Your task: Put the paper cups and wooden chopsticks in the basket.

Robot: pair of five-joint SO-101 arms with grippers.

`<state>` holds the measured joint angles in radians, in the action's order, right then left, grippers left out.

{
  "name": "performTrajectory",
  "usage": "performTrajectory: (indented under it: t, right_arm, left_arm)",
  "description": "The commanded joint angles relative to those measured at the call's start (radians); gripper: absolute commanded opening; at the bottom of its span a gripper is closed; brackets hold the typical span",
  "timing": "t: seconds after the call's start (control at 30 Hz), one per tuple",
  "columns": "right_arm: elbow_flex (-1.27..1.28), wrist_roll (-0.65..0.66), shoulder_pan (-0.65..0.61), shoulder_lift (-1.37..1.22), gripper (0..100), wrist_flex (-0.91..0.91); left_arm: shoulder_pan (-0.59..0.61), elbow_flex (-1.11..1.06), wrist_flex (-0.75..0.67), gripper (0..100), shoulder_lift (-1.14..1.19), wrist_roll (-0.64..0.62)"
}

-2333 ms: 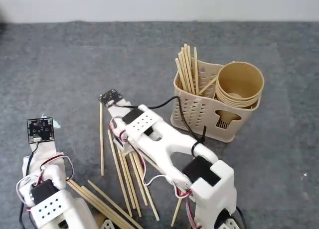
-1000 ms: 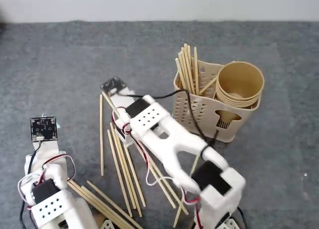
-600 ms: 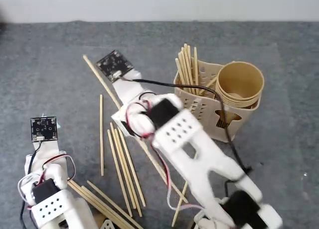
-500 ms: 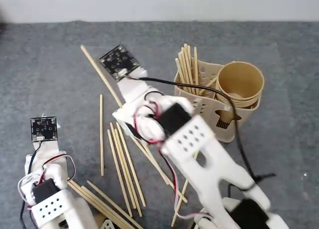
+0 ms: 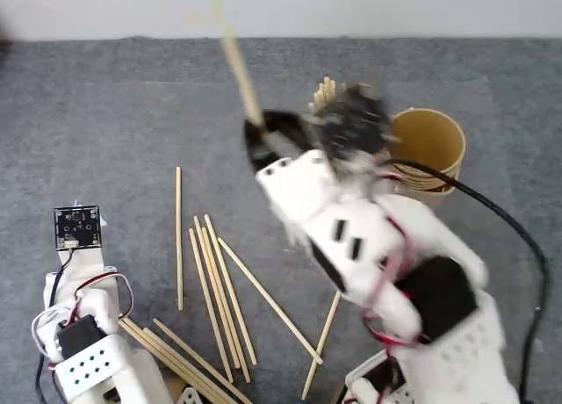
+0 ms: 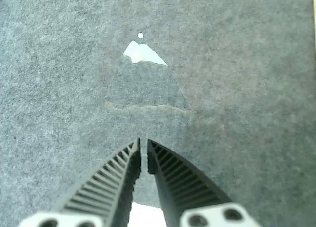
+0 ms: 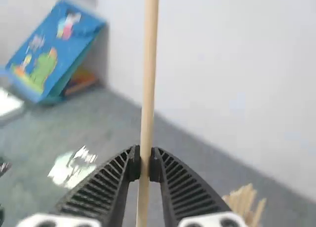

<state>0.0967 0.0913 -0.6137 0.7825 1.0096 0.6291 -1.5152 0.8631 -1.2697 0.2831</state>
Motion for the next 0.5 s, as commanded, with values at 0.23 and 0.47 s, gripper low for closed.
performTrajectory:
  t: [0.23, 0.47]
  right_arm:
    - [-0.02, 0.014, 0.205, 0.077, 0.8, -0.286]
    - [0.034, 0.017, 0.309, 0.087, 0.8, -0.351]
  left_arm:
    - [-0.006, 0.035, -0.02, 3, -0.009, 0.006]
    - [-0.006, 0.035, -0.02, 3, -0.009, 0.006]
